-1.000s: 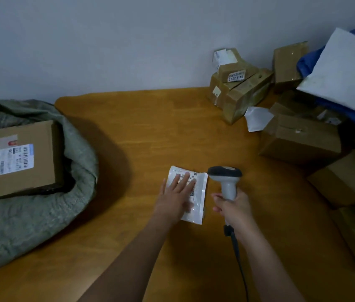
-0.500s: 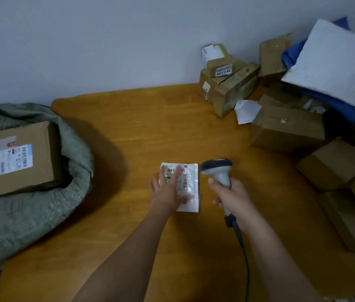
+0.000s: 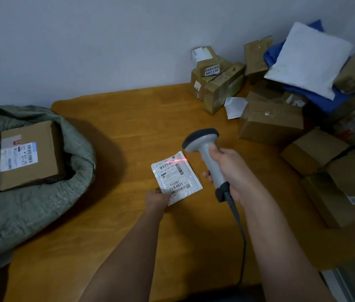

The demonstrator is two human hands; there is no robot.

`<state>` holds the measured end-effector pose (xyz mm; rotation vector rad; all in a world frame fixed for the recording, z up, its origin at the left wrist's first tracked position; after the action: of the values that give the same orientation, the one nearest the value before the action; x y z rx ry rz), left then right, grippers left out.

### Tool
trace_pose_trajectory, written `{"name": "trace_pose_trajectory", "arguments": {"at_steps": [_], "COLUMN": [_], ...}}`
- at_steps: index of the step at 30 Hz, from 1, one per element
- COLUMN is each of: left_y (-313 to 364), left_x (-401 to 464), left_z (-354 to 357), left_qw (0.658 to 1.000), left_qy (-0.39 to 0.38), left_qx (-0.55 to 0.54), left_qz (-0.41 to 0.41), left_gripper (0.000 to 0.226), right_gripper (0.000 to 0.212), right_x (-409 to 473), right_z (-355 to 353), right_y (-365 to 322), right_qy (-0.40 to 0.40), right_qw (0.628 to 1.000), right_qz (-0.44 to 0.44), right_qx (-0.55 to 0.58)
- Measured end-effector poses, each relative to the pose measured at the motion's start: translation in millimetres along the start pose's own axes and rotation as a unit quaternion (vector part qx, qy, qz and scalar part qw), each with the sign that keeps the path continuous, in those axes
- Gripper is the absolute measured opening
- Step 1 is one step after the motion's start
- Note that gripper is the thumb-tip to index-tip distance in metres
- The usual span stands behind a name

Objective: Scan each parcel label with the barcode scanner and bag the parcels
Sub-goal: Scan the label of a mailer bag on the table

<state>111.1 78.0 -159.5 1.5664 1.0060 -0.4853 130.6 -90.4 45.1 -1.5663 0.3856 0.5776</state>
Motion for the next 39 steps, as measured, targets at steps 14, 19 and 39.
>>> {"name": "trace_pose_trajectory", "arguments": {"at_steps": [14,19,39], "left_y": [-8.2,-4.5,103.5], "left_x": [-2.9,-8.4,-43.4], "left_z": [-0.9,-7.4,-69.7], "left_qw": [0.995,0.99,0.964], "left_qy": [-0.012,0.014,0.052], "left_qx": [-0.094,-0.122,-0.124], "left_qz": [0.014,0.07,0.228], "left_gripper": [0.028,0.035,0.033], "right_gripper": [0.036,0.036,0.041], "right_x": [-37.8,-49.5,-110.2], "right_z": [1.5,5.8,19.1], "right_y": [-33.2,-46.9,-119.0], "right_qy": [-0.019,-0.023,-0.019], "right_qw": [0.99,0.99,0.979], "right_qz": [-0.058,-0.061,-0.172], "right_qx": [-0.128,-0.122,-0.104]}}
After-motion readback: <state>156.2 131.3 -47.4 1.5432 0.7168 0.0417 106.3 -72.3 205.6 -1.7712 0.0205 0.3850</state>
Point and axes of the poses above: each hand's wrist, its own x-axis towards the middle knuckle, its own z-axis out of the palm, y = z × x, the point moved 1 cm from there along x, towards the middle knuckle, and after that the axes turned 4 degrees about -y, right-handed, at the moved point
